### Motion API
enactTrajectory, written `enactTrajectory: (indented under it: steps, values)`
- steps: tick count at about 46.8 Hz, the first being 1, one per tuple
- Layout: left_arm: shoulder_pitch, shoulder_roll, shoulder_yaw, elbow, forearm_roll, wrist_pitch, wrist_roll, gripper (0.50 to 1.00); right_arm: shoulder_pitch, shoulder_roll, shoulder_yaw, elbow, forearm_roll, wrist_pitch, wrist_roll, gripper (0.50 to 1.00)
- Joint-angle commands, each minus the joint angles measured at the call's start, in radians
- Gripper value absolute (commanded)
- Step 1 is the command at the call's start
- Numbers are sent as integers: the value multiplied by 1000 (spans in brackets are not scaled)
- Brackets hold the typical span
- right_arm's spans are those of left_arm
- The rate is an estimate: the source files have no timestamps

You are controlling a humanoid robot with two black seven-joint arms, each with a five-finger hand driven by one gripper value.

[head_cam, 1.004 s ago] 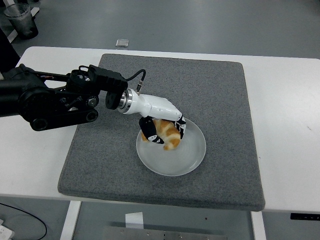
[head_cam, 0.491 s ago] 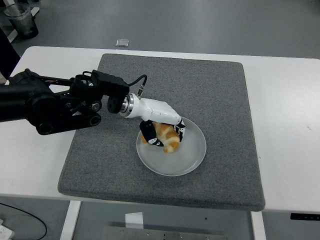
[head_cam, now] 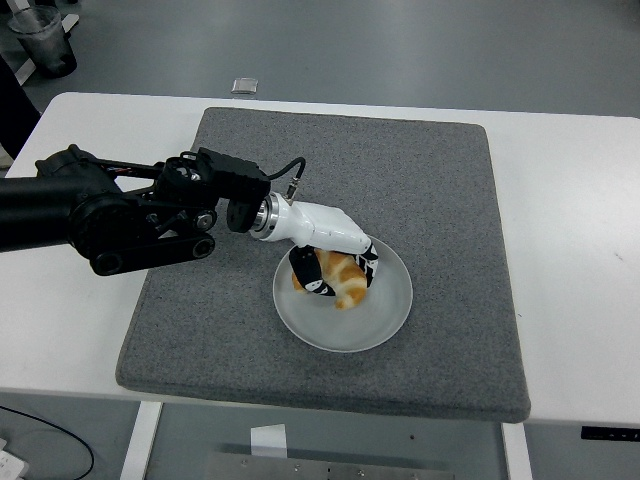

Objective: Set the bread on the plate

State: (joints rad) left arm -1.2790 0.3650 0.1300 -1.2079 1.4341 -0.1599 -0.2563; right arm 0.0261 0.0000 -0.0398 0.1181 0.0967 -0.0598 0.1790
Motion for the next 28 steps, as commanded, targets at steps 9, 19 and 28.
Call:
enactTrajectory:
  steps: [9,19,28]
  values:
    - [10,-3,0,13,6,0,0,500,0,0,1,0,0,0,0,932]
    - [20,-3,-1,13,6,7,0,500,0,0,0,0,0,0,0,932]
    - [24,-3,-4,13,5,8,-1,640,0,0,1,0,0,0,0,932]
